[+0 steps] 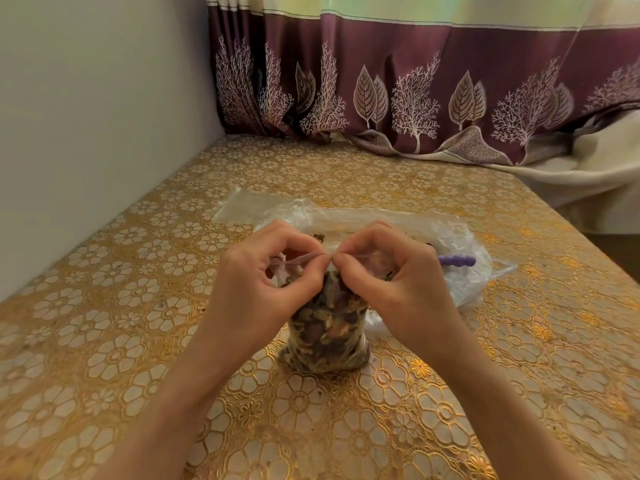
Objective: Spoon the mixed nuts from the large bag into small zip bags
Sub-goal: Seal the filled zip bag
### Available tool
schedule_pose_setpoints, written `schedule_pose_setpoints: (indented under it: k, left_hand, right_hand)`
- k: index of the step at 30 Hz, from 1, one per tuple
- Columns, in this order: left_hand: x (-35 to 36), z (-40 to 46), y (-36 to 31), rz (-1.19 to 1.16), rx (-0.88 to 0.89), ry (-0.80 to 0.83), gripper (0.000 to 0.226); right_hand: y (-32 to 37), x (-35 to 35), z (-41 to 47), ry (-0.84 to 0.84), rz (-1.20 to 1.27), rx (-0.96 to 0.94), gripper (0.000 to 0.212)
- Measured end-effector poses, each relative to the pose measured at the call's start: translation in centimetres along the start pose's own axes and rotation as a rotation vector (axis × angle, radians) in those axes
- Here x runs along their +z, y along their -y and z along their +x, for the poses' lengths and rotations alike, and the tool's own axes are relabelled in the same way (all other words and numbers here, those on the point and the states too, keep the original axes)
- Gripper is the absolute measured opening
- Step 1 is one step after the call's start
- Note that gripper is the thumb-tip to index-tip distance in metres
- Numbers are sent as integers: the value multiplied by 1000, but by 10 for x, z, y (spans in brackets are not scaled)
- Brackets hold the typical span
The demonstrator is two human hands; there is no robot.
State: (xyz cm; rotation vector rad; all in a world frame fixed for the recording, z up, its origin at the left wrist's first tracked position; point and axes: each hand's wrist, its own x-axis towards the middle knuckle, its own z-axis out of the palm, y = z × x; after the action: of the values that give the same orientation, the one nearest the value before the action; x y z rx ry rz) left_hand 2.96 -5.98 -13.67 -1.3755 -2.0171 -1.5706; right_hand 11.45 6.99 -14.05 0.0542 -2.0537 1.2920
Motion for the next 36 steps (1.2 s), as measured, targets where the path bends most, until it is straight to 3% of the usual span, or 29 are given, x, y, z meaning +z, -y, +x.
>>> schedule_pose_setpoints:
  k: [6, 15, 20, 29, 33, 34, 36]
  left_hand:
    - [-6, 1, 2, -38, -21, 32, 10]
    - [-17, 0, 13, -64, -44, 24, 8]
    - [-25, -2, 21, -63, -99, -11, 13]
    - [-22, -3, 24, -283, -277, -55, 21]
    - [-20, -4, 29, -335, -444, 245, 77]
    - [-19, -5, 30, -343, -468, 340, 79]
    - [-18, -7, 32, -351, -481, 444, 61]
  right_hand:
    - [1, -9, 1, 39, 1, 0, 27]
    - [-3, -25, -1, 29, 60, 96, 19]
    - [-4, -33, -4, -39, 105, 128, 2]
    - [-10, -29, -6, -94, 202, 222, 15]
    - [-17, -24, -9, -129, 266, 283, 12]
    - [-17, -23, -10, -143, 275, 291, 15]
    - [-19, -20, -12, -176, 267, 320, 18]
